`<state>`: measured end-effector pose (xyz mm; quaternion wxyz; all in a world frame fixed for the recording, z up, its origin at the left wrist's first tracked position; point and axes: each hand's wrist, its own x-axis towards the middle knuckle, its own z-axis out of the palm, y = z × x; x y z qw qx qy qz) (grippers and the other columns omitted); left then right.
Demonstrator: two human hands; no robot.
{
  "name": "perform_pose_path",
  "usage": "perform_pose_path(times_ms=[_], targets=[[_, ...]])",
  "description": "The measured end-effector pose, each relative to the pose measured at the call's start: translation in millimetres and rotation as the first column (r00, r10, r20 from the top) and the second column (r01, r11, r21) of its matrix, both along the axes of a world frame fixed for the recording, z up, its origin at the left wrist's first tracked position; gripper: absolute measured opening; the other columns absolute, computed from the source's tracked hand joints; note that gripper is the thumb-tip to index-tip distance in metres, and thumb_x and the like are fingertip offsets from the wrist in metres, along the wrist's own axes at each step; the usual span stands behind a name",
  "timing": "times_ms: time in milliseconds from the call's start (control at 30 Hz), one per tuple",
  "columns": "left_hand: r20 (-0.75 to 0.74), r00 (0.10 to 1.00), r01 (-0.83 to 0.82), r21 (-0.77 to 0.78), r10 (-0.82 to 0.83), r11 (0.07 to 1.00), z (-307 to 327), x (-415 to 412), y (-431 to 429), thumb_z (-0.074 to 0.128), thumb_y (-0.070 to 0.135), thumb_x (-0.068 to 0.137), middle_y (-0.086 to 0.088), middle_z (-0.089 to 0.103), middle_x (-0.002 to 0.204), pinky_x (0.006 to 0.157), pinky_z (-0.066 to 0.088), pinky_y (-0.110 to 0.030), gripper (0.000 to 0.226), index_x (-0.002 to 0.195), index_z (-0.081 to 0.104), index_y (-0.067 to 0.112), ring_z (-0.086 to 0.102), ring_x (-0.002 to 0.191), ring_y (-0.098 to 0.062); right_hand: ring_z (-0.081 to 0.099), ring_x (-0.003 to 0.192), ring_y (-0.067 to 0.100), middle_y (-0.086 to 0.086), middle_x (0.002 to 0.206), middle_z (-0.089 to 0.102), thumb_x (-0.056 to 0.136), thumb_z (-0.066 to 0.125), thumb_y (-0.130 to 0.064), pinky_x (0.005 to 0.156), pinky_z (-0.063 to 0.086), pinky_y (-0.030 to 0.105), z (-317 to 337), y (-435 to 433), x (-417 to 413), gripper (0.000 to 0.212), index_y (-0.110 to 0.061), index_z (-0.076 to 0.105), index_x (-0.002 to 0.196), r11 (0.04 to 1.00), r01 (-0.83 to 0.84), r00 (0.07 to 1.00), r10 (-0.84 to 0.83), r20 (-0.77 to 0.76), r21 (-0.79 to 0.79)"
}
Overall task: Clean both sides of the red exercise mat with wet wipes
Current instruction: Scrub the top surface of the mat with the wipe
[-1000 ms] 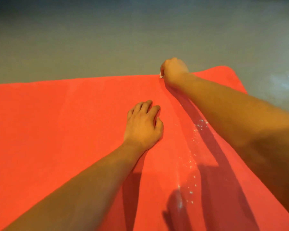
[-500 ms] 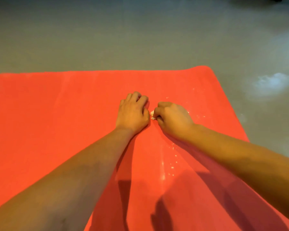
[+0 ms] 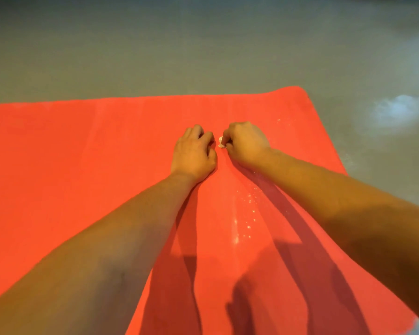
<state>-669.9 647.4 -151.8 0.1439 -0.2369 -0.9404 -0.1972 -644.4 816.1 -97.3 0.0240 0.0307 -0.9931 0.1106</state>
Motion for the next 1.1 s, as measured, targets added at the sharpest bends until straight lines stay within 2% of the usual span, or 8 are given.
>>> perform_pose_path(times_ms=[133,267,367,533,633,833,933,1100], targets=[[0.012,1.000,0.000,-0.060,0.000,0.998,5,5,0,0.049,0.027,0.083,-0.006,0.059,0.100,0.074,0.049,-0.047,0.024,0.095,0.068,0.019,0.055,0.095,-0.031,0.066,0.087,0.030,-0.002,0.093,0.066,0.078,0.056,-0.014,0.068,0.052,0.037,1,-8,83,0.027,-0.027,0.076,0.091,0.993,-0.111,0.994,0.111,-0.005,-0.030],[0.044,0.999,0.016,-0.128,-0.011,0.992,8,17,-5,0.042,0.031,0.089,-0.007,0.060,0.109,0.081,0.051,-0.047,0.036,0.107,0.071,0.019,0.053,0.103,-0.031,0.065,0.087,0.024,-0.006,0.093,0.064,0.084,0.061,-0.016,0.063,0.045,0.032,3,-9,143,0.021,-0.028,0.075,0.093,0.979,-0.204,0.978,0.204,0.029,-0.028],[0.080,0.996,0.052,-0.173,-0.039,0.984,10,29,-12,0.044,0.033,0.095,-0.006,0.060,0.114,0.089,0.050,-0.047,0.036,0.117,0.071,0.023,0.052,0.107,-0.031,0.066,0.088,0.026,-0.006,0.096,0.065,0.083,0.059,-0.019,0.066,0.051,0.035,9,-10,133,0.022,-0.029,0.076,0.093,0.980,-0.201,0.978,0.201,0.056,-0.011],[0.138,0.990,0.062,-0.171,-0.038,0.983,11,64,-19,0.048,0.035,0.100,-0.005,0.060,0.114,0.086,0.051,-0.046,0.030,0.119,0.069,0.025,0.052,0.108,-0.031,0.068,0.093,0.034,0.005,0.102,0.072,0.082,0.064,-0.016,0.073,0.053,0.035,18,-20,63,0.022,-0.023,0.078,0.097,0.993,-0.016,0.998,0.009,0.060,0.113],[0.185,0.982,0.081,-0.177,-0.048,0.981,16,87,-25,0.047,0.037,0.102,-0.006,0.059,0.115,0.088,0.050,-0.046,0.031,0.122,0.068,0.024,0.051,0.109,-0.031,0.069,0.095,0.033,0.006,0.103,0.073,0.080,0.066,-0.015,0.074,0.052,0.033,21,-26,66,0.023,-0.023,0.078,0.098,0.991,0.017,0.995,-0.029,0.090,0.130],[0.254,0.964,0.137,-0.204,-0.083,0.969,27,129,-42,0.054,0.038,0.100,-0.011,0.055,0.124,0.102,0.045,-0.044,0.036,0.131,0.066,0.023,0.049,0.117,-0.034,0.066,0.092,0.031,0.002,0.100,0.066,0.084,0.060,-0.020,0.068,0.047,0.035,17,-36,170,0.021,-0.024,0.076,0.099,0.988,-0.143,0.983,0.135,0.126,0.064],[0.305,0.950,0.142,-0.222,-0.070,0.965,35,148,-47,0.055,0.040,0.100,-0.010,0.052,0.128,0.105,0.044,-0.043,0.039,0.135,0.063,0.025,0.046,0.123,-0.032,0.065,0.090,0.032,0.002,0.097,0.063,0.086,0.058,-0.022,0.068,0.051,0.039,12,-38,224,0.019,-0.022,0.074,0.097,0.973,-0.225,0.966,0.217,0.138,0.048],[0.452,0.891,0.191,-0.285,-0.045,0.939,55,187,-58,0.064,0.053,0.092,-0.004,0.045,0.137,0.111,0.040,-0.039,0.053,0.140,0.056,0.031,0.040,0.132,-0.029,0.065,0.093,0.033,0.003,0.101,0.065,0.089,0.059,-0.019,0.068,0.049,0.036,23,-42,244,0.020,-0.023,0.075,0.100,0.954,-0.287,0.941,0.266,0.208,0.080]])
